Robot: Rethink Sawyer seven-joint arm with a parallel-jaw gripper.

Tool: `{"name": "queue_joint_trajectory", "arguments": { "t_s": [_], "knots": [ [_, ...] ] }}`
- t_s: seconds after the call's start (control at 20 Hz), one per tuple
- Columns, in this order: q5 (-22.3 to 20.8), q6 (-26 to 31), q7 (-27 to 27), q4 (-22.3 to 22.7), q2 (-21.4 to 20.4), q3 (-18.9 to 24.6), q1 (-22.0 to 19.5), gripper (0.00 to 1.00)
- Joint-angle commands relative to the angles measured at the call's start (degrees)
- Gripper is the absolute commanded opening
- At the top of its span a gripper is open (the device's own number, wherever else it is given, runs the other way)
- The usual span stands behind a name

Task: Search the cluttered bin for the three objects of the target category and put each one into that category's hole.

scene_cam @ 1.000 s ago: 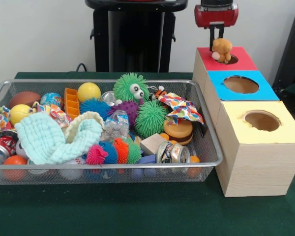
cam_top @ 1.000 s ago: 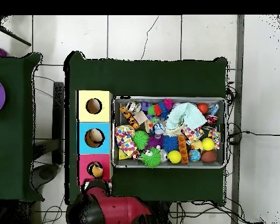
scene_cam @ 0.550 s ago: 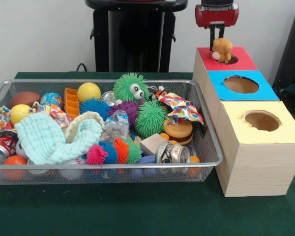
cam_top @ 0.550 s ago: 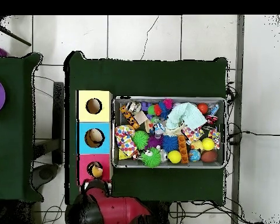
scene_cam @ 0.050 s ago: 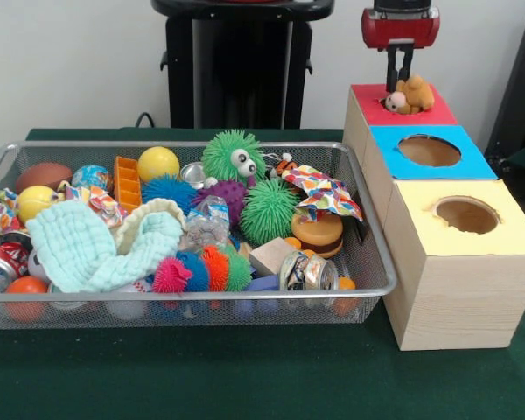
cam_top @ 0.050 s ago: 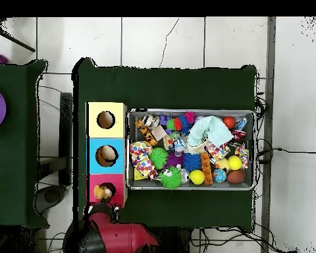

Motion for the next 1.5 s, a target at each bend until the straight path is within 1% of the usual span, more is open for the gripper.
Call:
{"name": "queue_joint_trajectory", "arguments": {
  "t_s": [0.05,0.15,0.45,0.65,0.75,0.8,0.85,1.05,1.1,1.2,1.4,1.5],
  "knots": [
    [4.1,-2.1,11.9,-7.1,6.8,0.2,1.1,0.0],
    [4.0,-3.6,11.9,-7.7,7.9,0.1,1.3,0.0],
    [1.9,-5.6,9.8,-9.7,10.6,0.5,-0.8,0.0],
    [1.4,-5.8,9.2,-10.0,11.3,1.1,-1.7,0.0],
    [1.6,-5.7,9.2,-10.2,11.3,0.7,-1.4,0.0],
    [1.5,-6.9,9.5,-10.1,11.4,0.4,-1.1,0.0],
    [1.6,-8.3,9.5,-10.3,11.5,-0.9,0.1,1.0],
    [3.2,-5.5,8.8,-11.1,10.7,-3.2,2.6,1.0],
    [4.0,-3.8,9.1,-11.0,10.0,-3.6,3.1,1.0],
    [4.4,-3.5,9.4,-10.7,9.0,-4.3,3.8,1.0],
    [3.4,-3.2,9.3,-10.6,8.9,-3.3,2.8,1.0],
    [3.1,-2.4,9.2,-10.2,8.1,-2.9,2.2,1.0]
  ]
}}
